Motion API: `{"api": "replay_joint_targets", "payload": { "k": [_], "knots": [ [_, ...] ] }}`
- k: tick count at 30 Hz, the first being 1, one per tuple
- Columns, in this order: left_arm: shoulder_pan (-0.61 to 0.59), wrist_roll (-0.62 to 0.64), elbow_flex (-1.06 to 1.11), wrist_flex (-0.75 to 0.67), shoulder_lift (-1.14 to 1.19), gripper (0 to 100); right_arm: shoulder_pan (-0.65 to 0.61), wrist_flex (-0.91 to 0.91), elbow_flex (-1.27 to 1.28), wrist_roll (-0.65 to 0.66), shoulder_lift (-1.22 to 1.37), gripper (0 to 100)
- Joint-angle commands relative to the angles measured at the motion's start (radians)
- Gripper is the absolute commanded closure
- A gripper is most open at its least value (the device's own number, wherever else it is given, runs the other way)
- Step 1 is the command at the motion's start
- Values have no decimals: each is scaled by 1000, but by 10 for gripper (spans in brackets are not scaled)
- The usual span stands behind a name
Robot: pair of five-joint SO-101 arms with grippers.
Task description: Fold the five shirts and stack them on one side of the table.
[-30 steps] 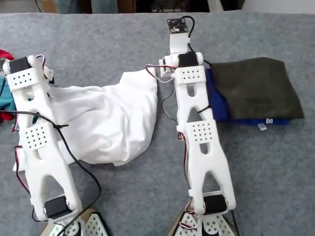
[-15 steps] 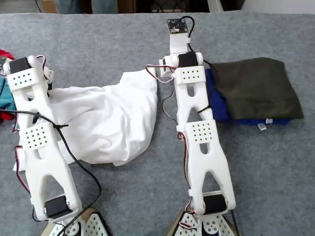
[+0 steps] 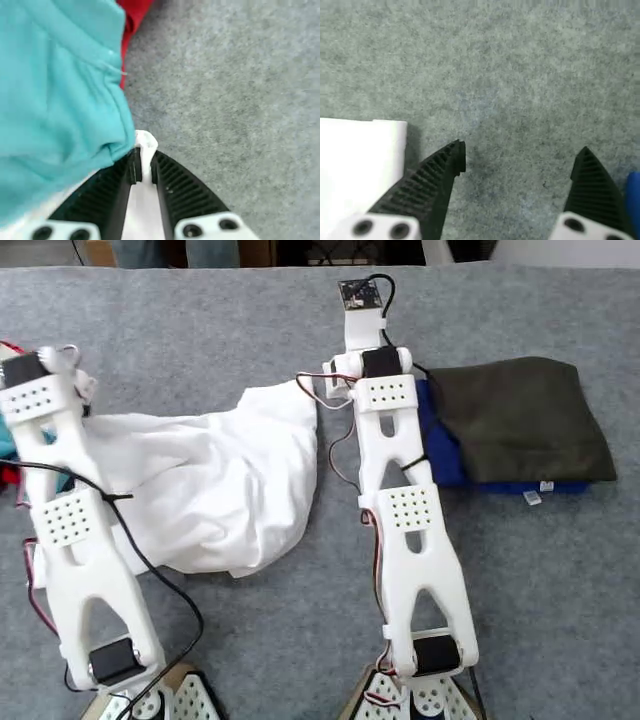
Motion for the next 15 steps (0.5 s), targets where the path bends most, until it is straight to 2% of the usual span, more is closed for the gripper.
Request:
{"api": "replay_joint_targets", "payload": {
  "k": [1,8,15],
  "knots": [
    [-96,-44,-54,9,-176,971,5,-11,-51,0,-21,658],
    [-248,-66,-56,-8,-270,971,-26,66,-50,0,-99,657],
    [-329,-100,-50,-58,-256,971,-224,158,-48,5,-160,658]
  ]
}}
